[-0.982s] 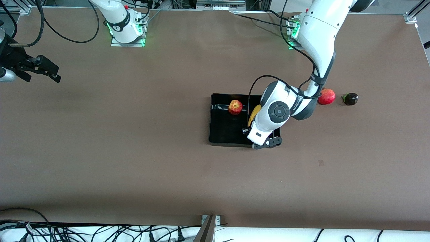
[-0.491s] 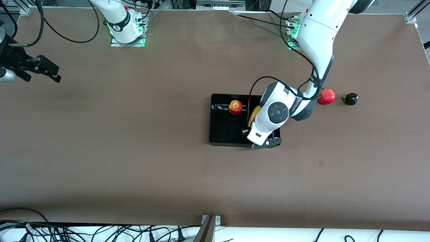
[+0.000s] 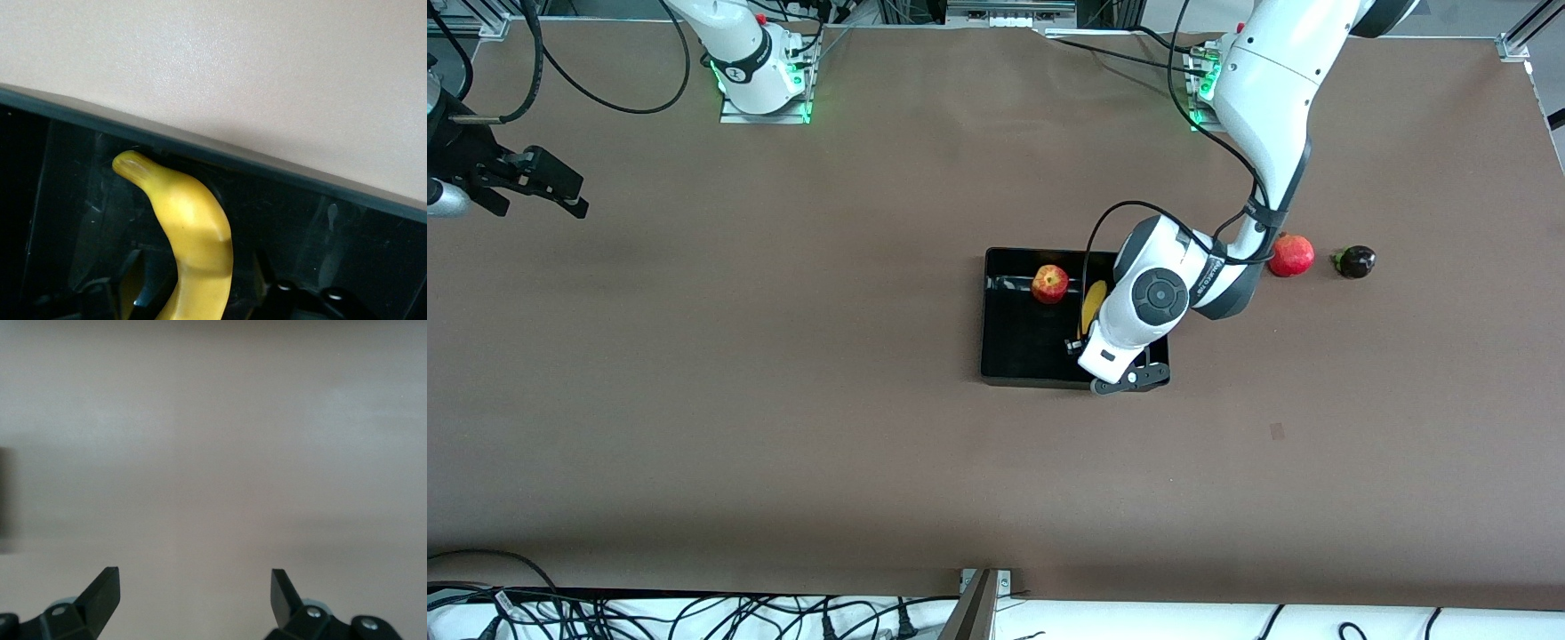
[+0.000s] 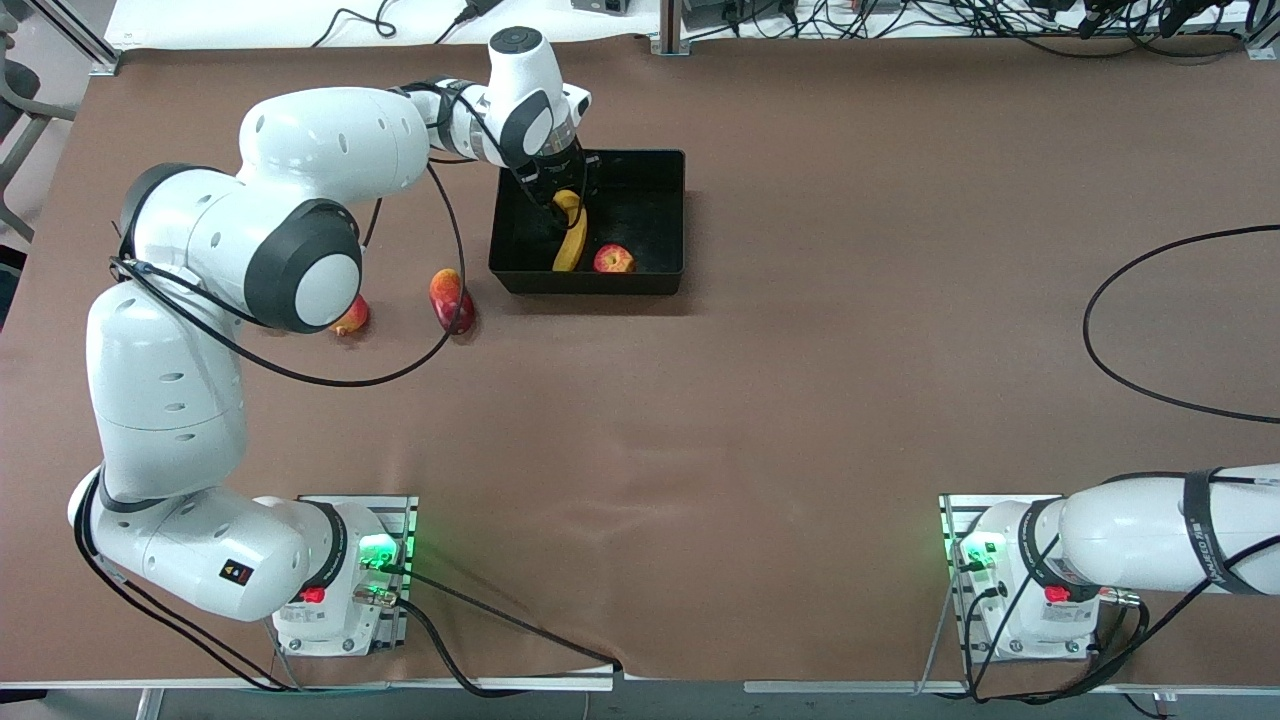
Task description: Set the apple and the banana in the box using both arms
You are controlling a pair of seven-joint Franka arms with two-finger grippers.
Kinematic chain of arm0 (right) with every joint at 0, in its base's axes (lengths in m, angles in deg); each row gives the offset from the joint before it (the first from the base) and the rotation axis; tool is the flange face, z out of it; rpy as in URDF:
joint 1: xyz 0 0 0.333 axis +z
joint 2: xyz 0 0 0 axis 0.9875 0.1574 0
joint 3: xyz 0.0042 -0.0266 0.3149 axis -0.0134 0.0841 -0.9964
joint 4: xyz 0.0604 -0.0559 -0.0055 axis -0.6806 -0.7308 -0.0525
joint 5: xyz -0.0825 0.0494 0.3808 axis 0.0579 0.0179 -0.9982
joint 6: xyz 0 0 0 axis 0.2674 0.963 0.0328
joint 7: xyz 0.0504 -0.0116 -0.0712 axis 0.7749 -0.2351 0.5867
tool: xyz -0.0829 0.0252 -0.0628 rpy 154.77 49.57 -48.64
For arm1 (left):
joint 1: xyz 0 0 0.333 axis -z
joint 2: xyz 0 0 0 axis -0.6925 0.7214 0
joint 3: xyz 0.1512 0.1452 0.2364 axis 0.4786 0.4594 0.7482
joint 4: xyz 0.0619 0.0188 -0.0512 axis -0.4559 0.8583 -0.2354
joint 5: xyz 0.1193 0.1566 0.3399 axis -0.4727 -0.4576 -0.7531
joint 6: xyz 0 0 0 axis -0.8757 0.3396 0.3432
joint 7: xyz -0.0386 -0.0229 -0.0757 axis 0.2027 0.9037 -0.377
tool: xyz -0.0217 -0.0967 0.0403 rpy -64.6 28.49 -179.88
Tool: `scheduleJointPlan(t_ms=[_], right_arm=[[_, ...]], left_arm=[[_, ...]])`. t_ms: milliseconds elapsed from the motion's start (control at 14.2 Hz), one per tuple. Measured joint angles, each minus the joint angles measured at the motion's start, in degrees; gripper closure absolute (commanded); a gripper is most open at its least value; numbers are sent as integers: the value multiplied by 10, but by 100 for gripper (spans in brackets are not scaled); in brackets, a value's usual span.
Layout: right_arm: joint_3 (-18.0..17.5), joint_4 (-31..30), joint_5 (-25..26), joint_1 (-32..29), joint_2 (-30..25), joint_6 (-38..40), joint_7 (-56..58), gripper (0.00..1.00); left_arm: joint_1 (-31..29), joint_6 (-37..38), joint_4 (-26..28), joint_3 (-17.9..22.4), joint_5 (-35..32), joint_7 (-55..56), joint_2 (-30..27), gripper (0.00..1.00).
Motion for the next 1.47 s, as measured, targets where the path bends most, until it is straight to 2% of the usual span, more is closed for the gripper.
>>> scheduleJointPlan(t_ms=[140, 351, 632, 912, 1123, 1263, 1474], right_arm=[[0, 0, 0, 0, 2, 0, 0, 0], [0, 0, 0, 0, 4, -2, 0, 0], [0, 1, 0, -1, 4, -7, 0, 0], [0, 1, 0, -1, 5, -7, 0, 0], [0, 2, 0, -2, 5, -7, 0, 0], [0, 2, 0, -2, 5, -9, 0, 0], [0, 2, 0, -2, 5, -14, 0, 0]], left_arm=[[-1, 16, -3, 0, -1, 0, -4, 0], [-18, 102, -24, -2, -11, -3, -44, 0], [-64, 286, -69, -3, -15, -64, -156, 0], [-141, 422, -84, -1, -17, -240, -275, 0], [-212, 476, -90, 4, -41, -387, -335, 0], [-252, 507, -110, 6, -49, -453, -352, 0], [-267, 519, -130, 13, -67, -493, -360, 0]])
